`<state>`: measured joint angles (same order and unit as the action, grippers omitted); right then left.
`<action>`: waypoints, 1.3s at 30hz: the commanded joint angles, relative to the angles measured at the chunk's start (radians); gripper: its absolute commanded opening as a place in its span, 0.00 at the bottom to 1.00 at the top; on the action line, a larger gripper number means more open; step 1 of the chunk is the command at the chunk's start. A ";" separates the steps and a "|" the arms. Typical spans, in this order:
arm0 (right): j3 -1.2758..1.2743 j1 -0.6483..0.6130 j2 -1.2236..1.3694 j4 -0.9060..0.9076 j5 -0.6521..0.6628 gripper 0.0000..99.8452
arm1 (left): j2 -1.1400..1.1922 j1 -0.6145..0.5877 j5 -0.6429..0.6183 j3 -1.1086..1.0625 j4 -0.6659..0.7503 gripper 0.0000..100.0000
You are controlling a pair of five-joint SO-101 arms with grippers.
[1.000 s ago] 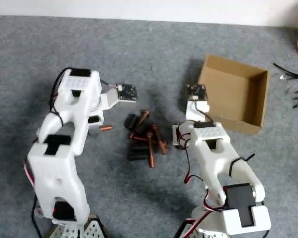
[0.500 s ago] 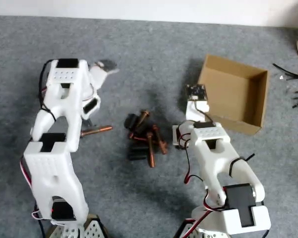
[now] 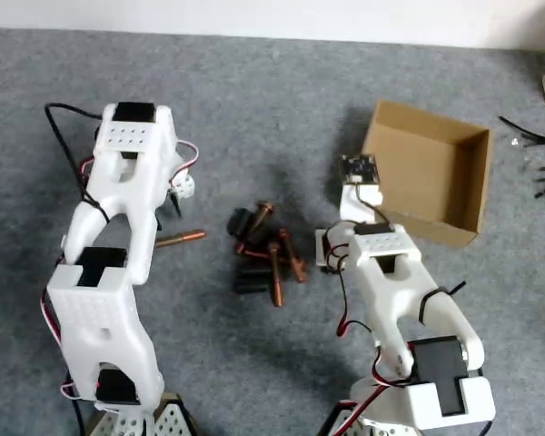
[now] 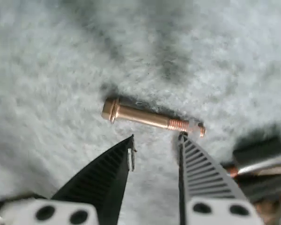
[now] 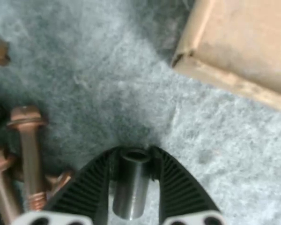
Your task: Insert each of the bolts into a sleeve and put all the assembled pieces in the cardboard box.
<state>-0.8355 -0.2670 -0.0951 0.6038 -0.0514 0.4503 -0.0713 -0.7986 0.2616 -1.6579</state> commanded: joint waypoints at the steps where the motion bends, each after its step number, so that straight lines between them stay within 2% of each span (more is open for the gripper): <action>1: -0.001 0.016 -0.018 -0.019 0.017 0.00 | -0.053 0.027 -0.262 0.005 0.008 0.20; 5: -0.001 0.016 -0.018 -0.019 0.017 0.00 | -0.051 0.013 -0.428 -0.008 0.014 0.27; 9: -0.001 0.016 -0.018 -0.019 0.017 0.00 | -0.051 0.008 -0.519 -0.081 0.058 0.33; 13: -0.001 0.016 -0.018 -0.021 0.017 0.00 | -0.051 0.005 -0.526 -0.217 0.167 0.33; 17: -0.001 0.016 -0.018 -0.021 0.017 0.00 | -0.053 0.004 -0.528 -0.295 0.201 0.33; 28: -0.001 0.016 -0.018 -0.021 0.017 0.00 | -0.050 -0.108 -0.529 -0.303 0.204 0.33; 34: -0.001 0.016 -0.016 -0.021 0.017 0.00 | 0.038 -0.117 -0.529 -0.335 0.288 0.33; 39: -0.002 0.018 -0.016 -0.021 0.017 0.00 | 0.074 -0.114 -0.528 -0.298 0.288 0.33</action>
<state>-0.8355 -0.2654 -0.0951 0.6038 -0.0514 0.4964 -0.1695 -1.3172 -0.0545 -1.3970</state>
